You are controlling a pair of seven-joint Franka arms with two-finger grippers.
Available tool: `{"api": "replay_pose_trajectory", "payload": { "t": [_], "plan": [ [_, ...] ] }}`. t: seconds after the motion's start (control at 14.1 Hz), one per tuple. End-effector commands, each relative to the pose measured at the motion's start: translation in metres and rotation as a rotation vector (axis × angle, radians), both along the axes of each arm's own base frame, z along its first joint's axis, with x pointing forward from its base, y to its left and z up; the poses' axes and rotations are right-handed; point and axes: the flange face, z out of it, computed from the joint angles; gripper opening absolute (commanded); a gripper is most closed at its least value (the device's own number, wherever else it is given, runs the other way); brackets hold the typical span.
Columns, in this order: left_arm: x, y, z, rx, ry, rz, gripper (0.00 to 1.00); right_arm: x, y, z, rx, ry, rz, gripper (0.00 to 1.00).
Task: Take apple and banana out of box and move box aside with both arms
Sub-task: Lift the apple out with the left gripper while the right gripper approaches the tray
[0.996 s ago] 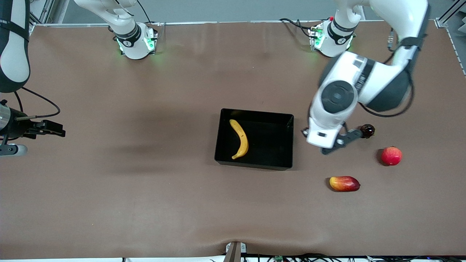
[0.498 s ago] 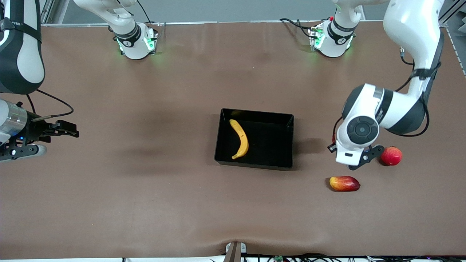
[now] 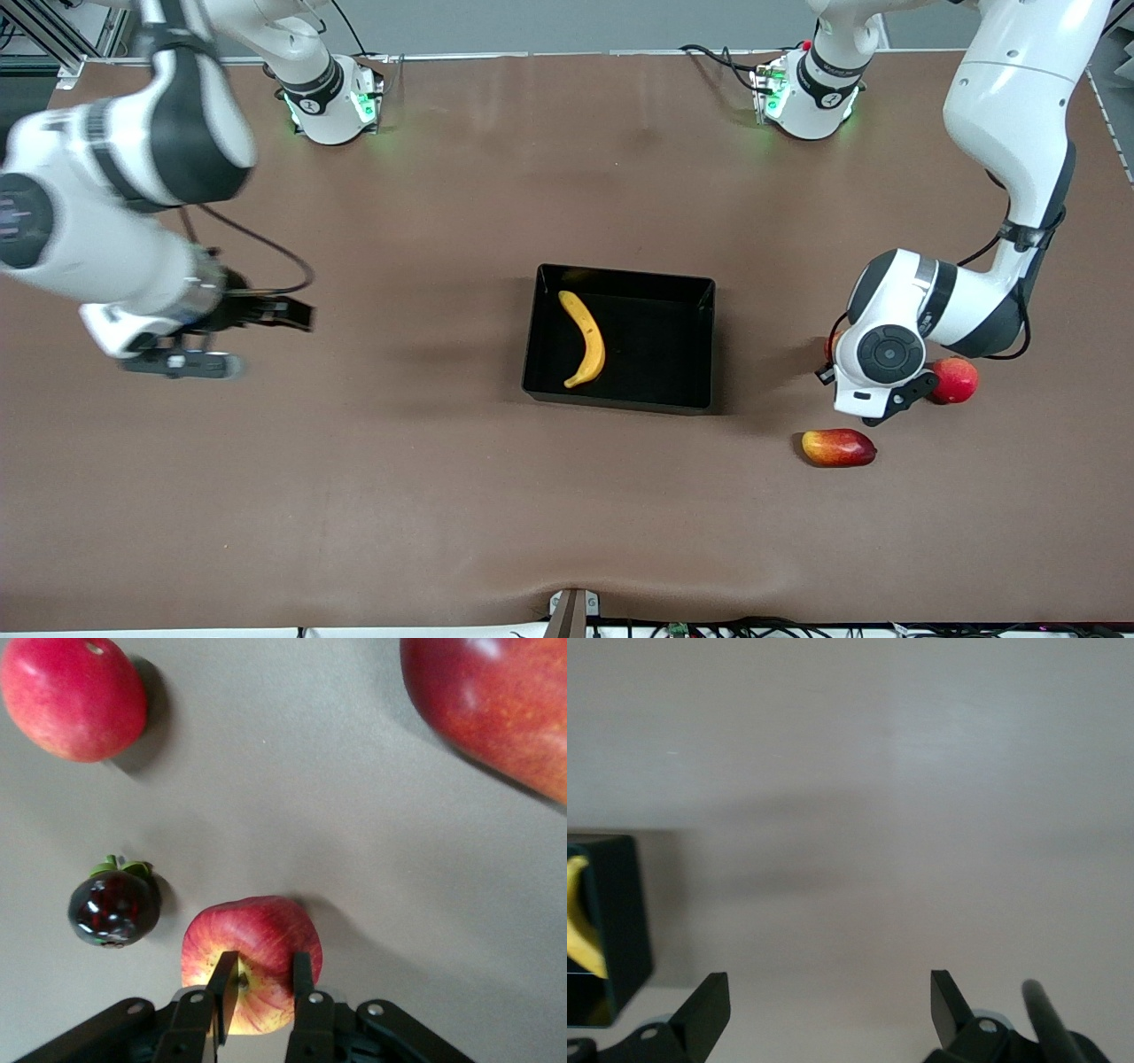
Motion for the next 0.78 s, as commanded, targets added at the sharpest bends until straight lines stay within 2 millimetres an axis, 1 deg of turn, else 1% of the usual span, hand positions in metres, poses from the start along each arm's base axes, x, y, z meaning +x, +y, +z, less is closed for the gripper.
{"api": "replay_pose_trajectory", "payload": {
  "t": [0.0, 0.07, 0.14, 0.21, 0.28, 0.36, 0.43, 0.5, 0.57, 0.71],
  "plan": [
    [0.002, -0.003, 0.009, 0.014, -0.029, -0.002, 0.87, 0.011, 0.033, -0.03, 0.088, -0.004, -0.01, 1.0],
    [0.005, -0.003, 0.019, 0.016, -0.041, -0.006, 1.0, 0.011, 0.052, -0.038, 0.092, -0.019, 0.009, 1.0],
    [0.009, -0.004, 0.032, 0.018, -0.06, -0.007, 1.0, 0.008, 0.074, -0.051, 0.08, -0.019, 0.054, 1.0],
    [0.008, -0.014, 0.047, 0.028, -0.065, -0.017, 1.0, 0.007, 0.089, -0.071, 0.076, 0.003, 0.063, 1.0],
    [0.01, -0.025, 0.068, 0.028, -0.078, -0.014, 1.0, 0.001, 0.111, -0.08, 0.07, 0.0, 0.096, 1.0],
    [0.01, -0.046, 0.092, 0.028, -0.079, -0.033, 1.0, -0.005, 0.135, -0.094, 0.06, -0.004, 0.129, 1.0],
    [0.006, -0.069, 0.112, 0.028, -0.072, -0.055, 1.0, -0.006, 0.149, -0.112, 0.053, -0.009, 0.129, 1.0],
    [0.0, -0.096, 0.126, 0.012, -0.073, -0.089, 1.0, -0.007, 0.166, -0.126, 0.054, -0.029, 0.109, 1.0],
    [-0.007, -0.121, 0.134, -0.011, -0.081, -0.121, 1.0, -0.011, 0.186, -0.14, 0.056, -0.049, 0.088, 1.0],
    [-0.027, -0.171, 0.144, -0.051, -0.092, -0.19, 1.0, -0.017, 0.211, -0.17, 0.053, -0.064, 0.025, 1.0]
  ]
}}
